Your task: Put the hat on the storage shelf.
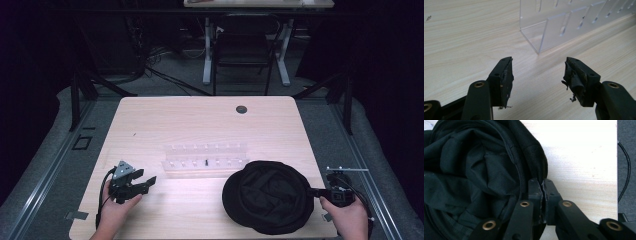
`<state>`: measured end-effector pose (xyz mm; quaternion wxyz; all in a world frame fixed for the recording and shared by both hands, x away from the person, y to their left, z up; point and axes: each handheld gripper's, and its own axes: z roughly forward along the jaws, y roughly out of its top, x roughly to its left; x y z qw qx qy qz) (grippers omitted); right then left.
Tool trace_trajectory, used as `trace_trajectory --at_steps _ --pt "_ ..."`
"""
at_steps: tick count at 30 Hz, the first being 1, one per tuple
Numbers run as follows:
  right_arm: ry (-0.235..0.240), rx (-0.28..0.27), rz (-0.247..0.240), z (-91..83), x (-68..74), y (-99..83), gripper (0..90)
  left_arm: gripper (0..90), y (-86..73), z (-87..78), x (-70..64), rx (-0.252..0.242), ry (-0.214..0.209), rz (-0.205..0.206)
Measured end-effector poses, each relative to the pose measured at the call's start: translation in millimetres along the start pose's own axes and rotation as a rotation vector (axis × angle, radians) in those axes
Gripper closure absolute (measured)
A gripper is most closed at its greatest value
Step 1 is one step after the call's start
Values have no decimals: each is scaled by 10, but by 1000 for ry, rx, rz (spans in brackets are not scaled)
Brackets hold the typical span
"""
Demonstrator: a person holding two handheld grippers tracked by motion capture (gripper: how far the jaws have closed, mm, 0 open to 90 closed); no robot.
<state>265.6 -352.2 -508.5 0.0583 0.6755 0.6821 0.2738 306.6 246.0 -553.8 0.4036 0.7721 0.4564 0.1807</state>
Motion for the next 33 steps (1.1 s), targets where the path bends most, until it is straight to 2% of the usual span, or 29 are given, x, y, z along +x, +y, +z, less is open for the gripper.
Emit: trace_trajectory --at_steps 2,3,5,7,11,12,13,18,23,26,27,29,31,32,33 --pt "1 5 18 17 5 33 837 400 0 2 -2 -2 0 1" --pt "-10 39 2 30 -5 75 811 400 0 2 -3 0 0 3" --pt "-17 41 4 41 2 87 805 400 0 2 -3 1 -1 4" --pt "-35 83 -5 69 17 141 790 400 0 3 -3 -1 -1 3" --pt "-42 108 -13 87 23 184 780 406 -4 11 -3 -4 5 5" --pt "-57 114 -11 88 33 197 780 406 -3 10 -4 -5 3 5" --pt "-40 119 -10 103 32 212 778 406 -2 7 -4 -3 0 6" --pt "-63 147 -27 154 40 256 779 405 -5 16 -9 -5 -1 2" --pt "-49 185 -6 224 6 284 774 405 -5 16 -7 -5 -2 2" --pt "-35 200 -8 245 -16 283 769 405 -5 16 -7 -5 -2 2" --pt "-44 211 -14 246 -25 284 767 405 -5 17 -8 -4 -3 2" --pt "-27 222 5 279 -39 291 757 405 -3 16 -10 2 -3 3" --pt "-37 237 -4 281 -48 296 757 405 -3 16 -10 1 -4 3" --pt "-27 228 9 303 -45 296 757 405 -3 16 -9 2 -3 3" --pt "-30 248 4 318 -52 305 759 405 -5 20 -10 -4 -2 2"
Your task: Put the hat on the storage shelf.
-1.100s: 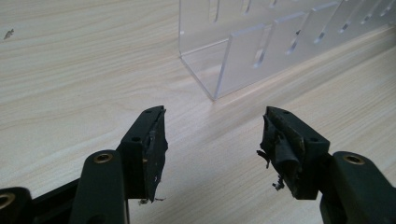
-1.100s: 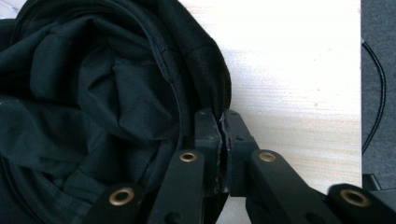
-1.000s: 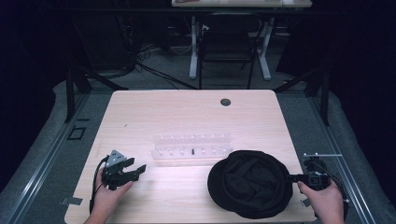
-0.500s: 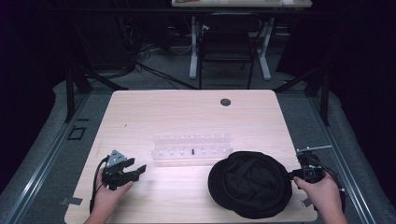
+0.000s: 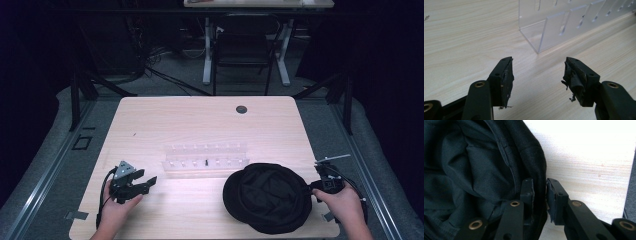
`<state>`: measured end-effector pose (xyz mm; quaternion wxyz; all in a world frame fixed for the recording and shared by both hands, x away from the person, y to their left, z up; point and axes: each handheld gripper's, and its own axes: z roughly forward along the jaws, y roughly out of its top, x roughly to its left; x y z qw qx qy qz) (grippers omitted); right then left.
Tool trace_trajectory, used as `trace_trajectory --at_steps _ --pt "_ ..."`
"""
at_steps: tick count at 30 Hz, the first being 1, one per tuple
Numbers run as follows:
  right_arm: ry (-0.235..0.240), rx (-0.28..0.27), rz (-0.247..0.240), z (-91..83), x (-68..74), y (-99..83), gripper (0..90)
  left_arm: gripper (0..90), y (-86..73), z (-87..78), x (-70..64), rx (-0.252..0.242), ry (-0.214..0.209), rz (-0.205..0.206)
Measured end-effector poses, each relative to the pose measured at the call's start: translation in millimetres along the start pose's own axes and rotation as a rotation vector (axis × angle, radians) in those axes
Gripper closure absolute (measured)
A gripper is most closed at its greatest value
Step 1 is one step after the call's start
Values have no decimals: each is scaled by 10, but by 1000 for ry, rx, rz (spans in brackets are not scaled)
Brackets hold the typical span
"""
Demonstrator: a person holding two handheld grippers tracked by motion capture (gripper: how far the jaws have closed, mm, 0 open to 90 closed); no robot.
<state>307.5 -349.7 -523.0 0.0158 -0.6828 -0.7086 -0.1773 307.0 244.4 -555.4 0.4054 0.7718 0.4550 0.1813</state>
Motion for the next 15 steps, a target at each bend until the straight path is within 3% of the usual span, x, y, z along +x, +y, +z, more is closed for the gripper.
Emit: trace_trajectory --at_steps 14,15 --pt "6 94 0 48 26 102 813 405 1 -3 5 -1 0 0" --pt "3 124 -8 39 24 120 822 405 2 -2 6 0 0 1"
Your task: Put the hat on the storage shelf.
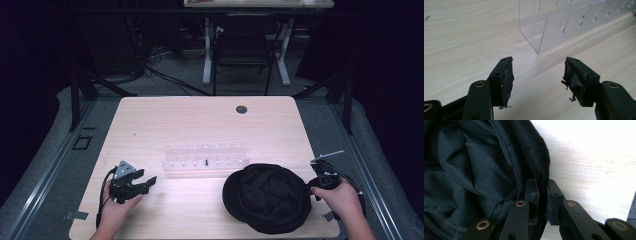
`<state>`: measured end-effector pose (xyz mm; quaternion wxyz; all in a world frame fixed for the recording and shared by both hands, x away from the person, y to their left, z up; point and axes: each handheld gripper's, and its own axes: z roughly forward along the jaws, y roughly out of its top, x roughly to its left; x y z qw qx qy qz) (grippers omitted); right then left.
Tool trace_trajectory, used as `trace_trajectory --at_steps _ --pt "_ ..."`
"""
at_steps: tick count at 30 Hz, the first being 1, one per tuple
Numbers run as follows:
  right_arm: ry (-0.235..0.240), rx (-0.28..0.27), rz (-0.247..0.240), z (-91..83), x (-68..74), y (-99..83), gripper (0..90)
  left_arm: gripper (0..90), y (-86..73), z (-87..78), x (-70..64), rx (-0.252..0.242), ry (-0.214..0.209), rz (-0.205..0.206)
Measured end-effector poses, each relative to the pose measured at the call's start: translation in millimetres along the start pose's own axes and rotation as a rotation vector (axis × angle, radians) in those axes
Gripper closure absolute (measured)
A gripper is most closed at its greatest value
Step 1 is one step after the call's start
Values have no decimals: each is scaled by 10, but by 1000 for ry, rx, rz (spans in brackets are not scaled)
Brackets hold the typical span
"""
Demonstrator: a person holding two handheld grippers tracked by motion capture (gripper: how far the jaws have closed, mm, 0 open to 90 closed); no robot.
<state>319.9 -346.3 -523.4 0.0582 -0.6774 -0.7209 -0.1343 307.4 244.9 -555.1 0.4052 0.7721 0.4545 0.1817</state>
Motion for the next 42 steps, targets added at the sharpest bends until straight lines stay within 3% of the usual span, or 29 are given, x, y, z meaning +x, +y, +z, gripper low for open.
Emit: trace_trajectory --at_steps 4,6,8,13,20,24,34,37,38,42 --pt "-3 5 9 10 34 25 847 405 1 0 0 -1 0 0" --pt "-12 45 -18 -13 25 45 858 405 1 0 0 -2 1 0" --pt "-1 26 -9 2 35 47 866 405 0 0 -1 -2 2 -1" --pt "4 56 -15 -34 23 59 870 405 1 -4 0 -1 3 -1" --pt "59 85 15 -133 -9 56 874 405 0 -4 -2 -3 3 -1" --pt "95 68 36 -187 6 46 875 405 0 -3 -2 -2 4 -1" --pt "82 81 33 -329 78 33 873 405 0 -9 -2 2 5 2" --pt "97 68 35 -373 98 32 858 405 -1 -6 -3 0 6 1" --pt "101 48 56 -385 124 29 855 405 0 -8 -2 3 5 1" --pt "99 50 37 -448 166 36 870 405 -1 -8 -2 3 6 3"
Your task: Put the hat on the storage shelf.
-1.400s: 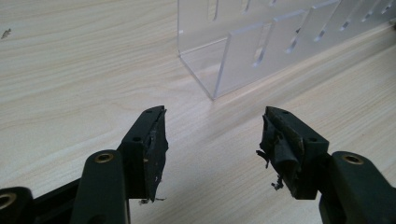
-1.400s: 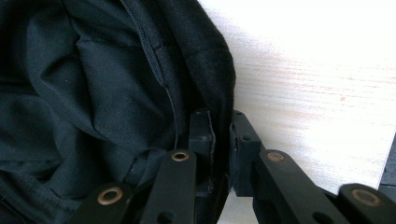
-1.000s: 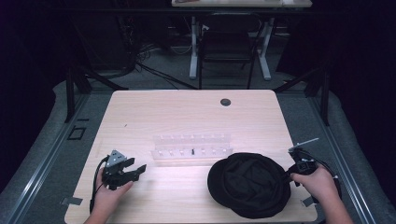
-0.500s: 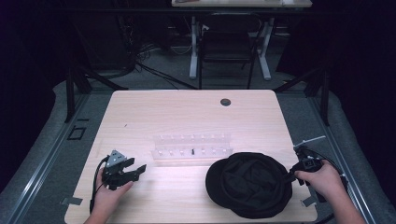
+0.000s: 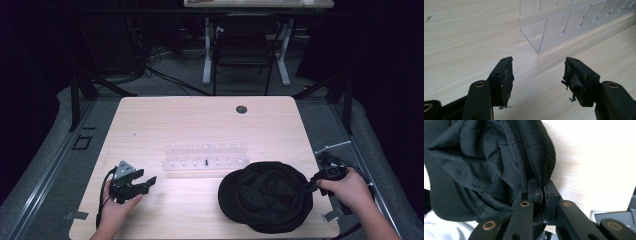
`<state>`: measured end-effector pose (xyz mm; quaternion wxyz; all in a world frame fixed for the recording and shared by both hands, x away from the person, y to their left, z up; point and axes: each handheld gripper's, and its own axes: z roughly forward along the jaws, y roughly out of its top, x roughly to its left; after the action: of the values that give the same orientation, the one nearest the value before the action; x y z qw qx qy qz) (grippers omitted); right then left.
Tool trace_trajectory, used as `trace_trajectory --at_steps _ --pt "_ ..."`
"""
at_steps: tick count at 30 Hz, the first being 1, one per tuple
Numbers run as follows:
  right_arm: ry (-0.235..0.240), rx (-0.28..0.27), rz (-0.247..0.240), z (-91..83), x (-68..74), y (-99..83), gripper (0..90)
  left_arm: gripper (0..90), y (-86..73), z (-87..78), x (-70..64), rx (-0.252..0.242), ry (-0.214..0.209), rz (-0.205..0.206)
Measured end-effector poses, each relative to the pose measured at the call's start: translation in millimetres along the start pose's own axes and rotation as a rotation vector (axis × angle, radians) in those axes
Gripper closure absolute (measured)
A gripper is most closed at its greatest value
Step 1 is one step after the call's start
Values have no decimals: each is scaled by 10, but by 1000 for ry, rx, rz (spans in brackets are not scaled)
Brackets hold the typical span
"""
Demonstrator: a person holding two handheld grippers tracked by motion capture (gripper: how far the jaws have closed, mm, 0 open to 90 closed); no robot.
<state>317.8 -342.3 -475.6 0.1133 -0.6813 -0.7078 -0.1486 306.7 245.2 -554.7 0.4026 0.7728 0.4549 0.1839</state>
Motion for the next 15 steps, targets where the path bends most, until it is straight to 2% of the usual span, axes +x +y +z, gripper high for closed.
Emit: trace_trajectory --at_steps 2,3,4,5,6,7,8,9,11,13,14,15 --pt "0 18 -16 -28 17 9 872 405 -1 0 -1 0 0 -1" --pt "0 -13 14 -20 44 -5 872 405 0 0 0 -1 0 0" --pt "10 15 -16 -52 27 10 872 405 0 -1 0 -1 0 0" --pt "18 18 -19 -67 30 12 872 405 0 -1 1 -2 0 -1" --pt "21 3 -5 -69 41 8 874 405 1 -5 1 2 2 0" --pt "36 11 -6 -99 50 13 877 405 1 -4 1 2 3 -1" --pt "55 -21 25 -81 75 2 878 405 1 -4 1 2 3 -2" --pt "55 -21 25 -81 75 2 878 405 1 -4 2 4 1 -2" --pt "42 -7 20 -116 86 7 879 405 0 -1 0 4 2 -3" --pt "68 -12 25 -145 93 14 879 405 0 0 -2 5 1 -4" --pt "78 17 -3 -172 70 24 880 405 0 1 -2 5 0 -5" --pt "76 13 6 -184 84 27 880 405 -3 5 -5 0 3 -6"
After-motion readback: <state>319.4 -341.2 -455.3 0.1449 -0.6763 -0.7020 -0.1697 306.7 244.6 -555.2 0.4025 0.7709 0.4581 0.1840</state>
